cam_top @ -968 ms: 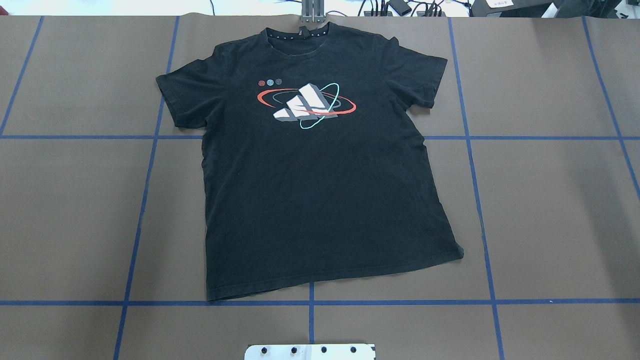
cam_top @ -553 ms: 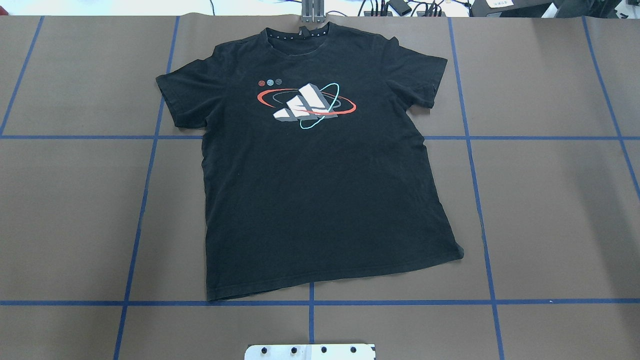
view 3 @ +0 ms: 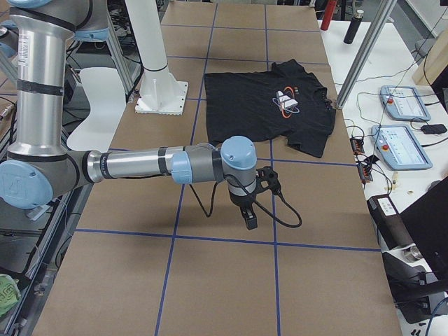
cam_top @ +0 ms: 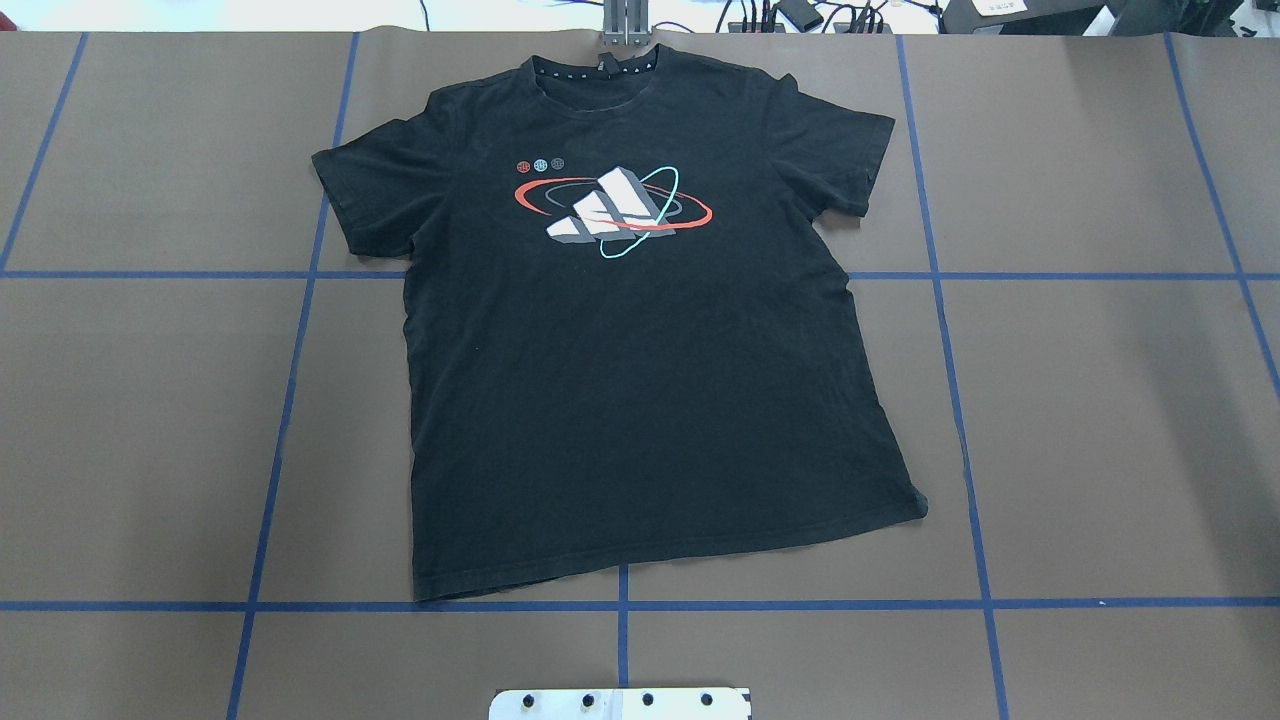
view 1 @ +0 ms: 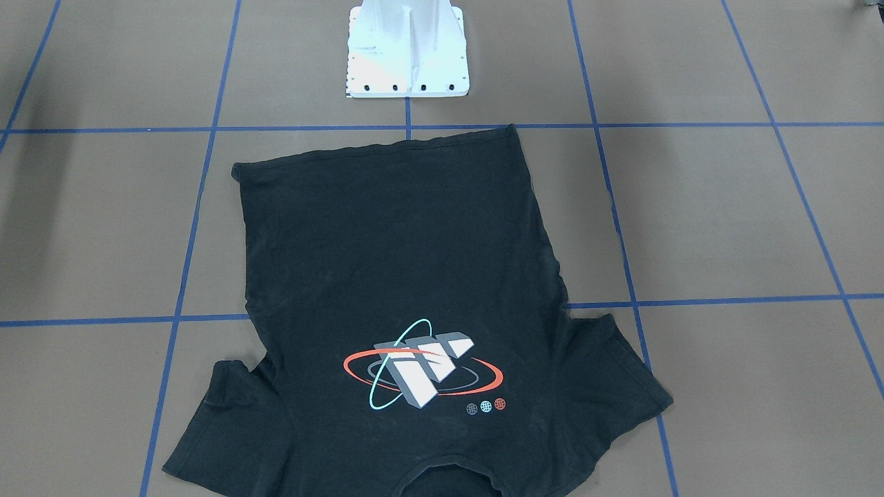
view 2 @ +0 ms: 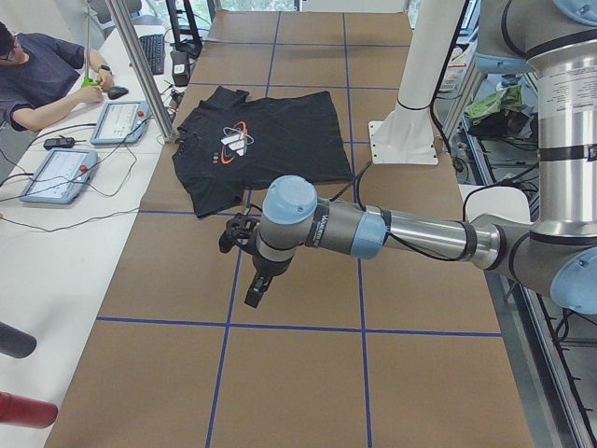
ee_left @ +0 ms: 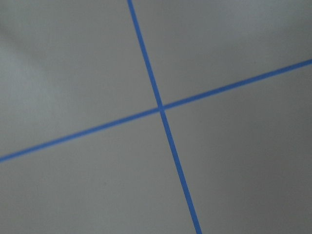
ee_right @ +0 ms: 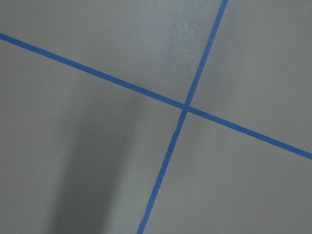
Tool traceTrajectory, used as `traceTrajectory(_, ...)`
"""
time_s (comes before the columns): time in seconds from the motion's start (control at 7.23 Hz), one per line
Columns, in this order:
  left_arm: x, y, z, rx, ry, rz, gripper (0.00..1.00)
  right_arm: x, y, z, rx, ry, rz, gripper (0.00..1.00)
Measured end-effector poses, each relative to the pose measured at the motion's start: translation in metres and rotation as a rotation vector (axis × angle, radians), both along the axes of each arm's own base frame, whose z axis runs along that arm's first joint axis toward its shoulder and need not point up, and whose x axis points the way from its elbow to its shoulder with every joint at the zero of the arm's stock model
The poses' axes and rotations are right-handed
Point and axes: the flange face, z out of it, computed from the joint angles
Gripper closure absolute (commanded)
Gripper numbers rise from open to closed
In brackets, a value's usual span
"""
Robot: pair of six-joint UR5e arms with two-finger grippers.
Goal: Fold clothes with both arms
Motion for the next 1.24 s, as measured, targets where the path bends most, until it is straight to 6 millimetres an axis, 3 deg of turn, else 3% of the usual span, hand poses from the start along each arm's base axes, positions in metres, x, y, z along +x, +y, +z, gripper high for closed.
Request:
traceTrajectory(0.28, 0.021, -0.021, -0.021, 0.105, 0.015, 0.053, 0.0, -0.025, -0.039, -0.015, 0.03, -0.011, -0.043, 0.0)
traceTrajectory(0.55, 0.054, -0.072, -0.039, 0.133, 0.054, 0.115, 0.0, -0.053, -0.079, -0.046, 0.054, -0.024, -0.053, 0.0)
traceTrajectory(0.69, 0.074, -0.096, -0.05, 0.109, 0.091, 0.124, 0.0, -0.076, -0.101, -0.063, 0.039, -0.036, -0.045, 0.0)
traceTrajectory(0.97, 0.117, -0.131, -0.075, 0.037, 0.164, 0.11, 0.0, -0.117, -0.158, -0.089, -0.007, -0.054, -0.023, 0.0)
traceTrajectory(1.24, 0.154, -0.148, -0.079, 0.04, 0.2, 0.126, 0.0, -0.151, -0.217, -0.109, -0.062, -0.081, 0.033, 0.0)
